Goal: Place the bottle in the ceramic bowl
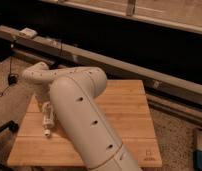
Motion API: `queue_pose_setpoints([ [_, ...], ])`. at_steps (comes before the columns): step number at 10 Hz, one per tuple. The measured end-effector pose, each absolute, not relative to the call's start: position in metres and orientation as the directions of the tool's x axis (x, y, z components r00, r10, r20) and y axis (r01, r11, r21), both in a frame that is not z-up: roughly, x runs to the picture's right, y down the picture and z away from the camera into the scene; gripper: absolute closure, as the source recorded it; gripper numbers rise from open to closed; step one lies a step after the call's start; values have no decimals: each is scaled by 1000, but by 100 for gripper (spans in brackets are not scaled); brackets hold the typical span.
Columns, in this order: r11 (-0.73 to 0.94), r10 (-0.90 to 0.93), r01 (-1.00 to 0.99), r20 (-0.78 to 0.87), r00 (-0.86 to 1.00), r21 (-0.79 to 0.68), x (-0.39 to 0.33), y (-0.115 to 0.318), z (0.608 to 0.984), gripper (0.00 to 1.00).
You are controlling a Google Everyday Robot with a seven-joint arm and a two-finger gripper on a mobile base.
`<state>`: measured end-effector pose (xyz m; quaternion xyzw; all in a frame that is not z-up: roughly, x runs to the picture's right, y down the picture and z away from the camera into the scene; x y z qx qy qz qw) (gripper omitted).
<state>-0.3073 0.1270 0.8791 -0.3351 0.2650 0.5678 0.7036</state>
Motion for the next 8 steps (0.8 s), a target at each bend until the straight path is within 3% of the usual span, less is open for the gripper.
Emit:
queue_pose_setpoints([
  [1,132,614,-976,-759,217,-173,-307,129,881,39],
  [4,141,598,-969,-763,245,-201,-309,133,879,68],
  [7,94,612,-964,-749,253,-249,-295,116,851,96],
  [8,68,620,-963,-745,246,-261,-279,110,837,100],
])
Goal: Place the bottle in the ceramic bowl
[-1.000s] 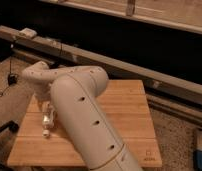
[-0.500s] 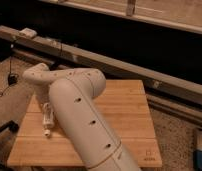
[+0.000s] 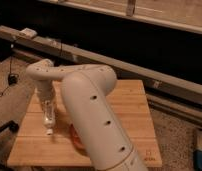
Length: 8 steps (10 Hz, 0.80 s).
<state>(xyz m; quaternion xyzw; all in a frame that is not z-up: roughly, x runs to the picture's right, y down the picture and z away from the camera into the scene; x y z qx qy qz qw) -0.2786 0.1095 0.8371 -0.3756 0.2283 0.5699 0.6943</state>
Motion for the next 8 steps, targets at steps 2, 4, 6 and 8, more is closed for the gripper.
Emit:
queue_pose_setpoints([
  [2,22,636,-962,-739,224,-272,-247,101,818,100],
  [4,-30,653,-962,-735,186,-270,-202,97,798,100],
  [6,-68,662,-964,-735,149,-257,-169,97,786,100],
  [8,-104,674,-967,-731,103,-233,-138,101,779,100],
])
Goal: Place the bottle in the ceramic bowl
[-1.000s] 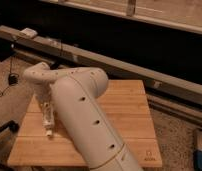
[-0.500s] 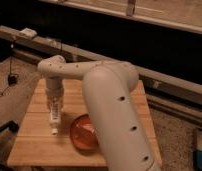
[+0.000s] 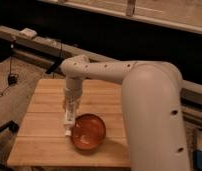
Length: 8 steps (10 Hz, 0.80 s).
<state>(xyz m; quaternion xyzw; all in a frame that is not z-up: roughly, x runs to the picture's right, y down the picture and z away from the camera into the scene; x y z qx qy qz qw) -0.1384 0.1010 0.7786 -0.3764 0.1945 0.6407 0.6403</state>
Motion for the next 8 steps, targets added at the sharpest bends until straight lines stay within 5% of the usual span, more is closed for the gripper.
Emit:
queue_pose_setpoints([
  [5,-135,706,-971,-707,45,-197,-106,110,789,98],
  [8,-147,721,-972,-693,22,-185,-94,110,798,68],
])
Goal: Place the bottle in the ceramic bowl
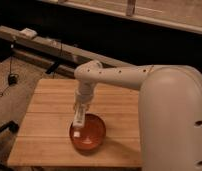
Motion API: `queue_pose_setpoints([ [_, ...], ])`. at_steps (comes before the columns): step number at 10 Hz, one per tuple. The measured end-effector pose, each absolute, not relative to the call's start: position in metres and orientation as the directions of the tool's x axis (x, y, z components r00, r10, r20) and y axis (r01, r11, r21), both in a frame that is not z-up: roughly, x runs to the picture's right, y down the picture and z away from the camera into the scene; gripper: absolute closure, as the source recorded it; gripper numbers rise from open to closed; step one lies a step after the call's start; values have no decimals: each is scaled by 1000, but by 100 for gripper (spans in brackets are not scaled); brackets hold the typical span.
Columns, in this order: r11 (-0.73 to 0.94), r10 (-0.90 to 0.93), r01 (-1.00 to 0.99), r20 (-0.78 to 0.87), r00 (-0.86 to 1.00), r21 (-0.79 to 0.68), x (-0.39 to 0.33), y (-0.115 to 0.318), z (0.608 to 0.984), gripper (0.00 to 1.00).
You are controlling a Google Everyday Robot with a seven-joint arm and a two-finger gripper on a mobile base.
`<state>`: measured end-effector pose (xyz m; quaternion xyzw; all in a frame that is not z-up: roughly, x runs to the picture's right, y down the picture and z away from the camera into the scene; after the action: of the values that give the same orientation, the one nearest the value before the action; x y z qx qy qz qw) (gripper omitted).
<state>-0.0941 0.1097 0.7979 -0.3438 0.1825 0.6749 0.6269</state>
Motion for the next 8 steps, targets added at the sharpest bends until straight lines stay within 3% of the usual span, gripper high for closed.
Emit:
queue_pose_setpoints([
  [4,-162,733,-975,-680,-14,-155,-73,101,803,27],
  [5,-163,737,-975,-676,-18,-152,-69,100,802,21],
  [8,-152,750,-974,-662,-2,-169,-68,102,793,20],
])
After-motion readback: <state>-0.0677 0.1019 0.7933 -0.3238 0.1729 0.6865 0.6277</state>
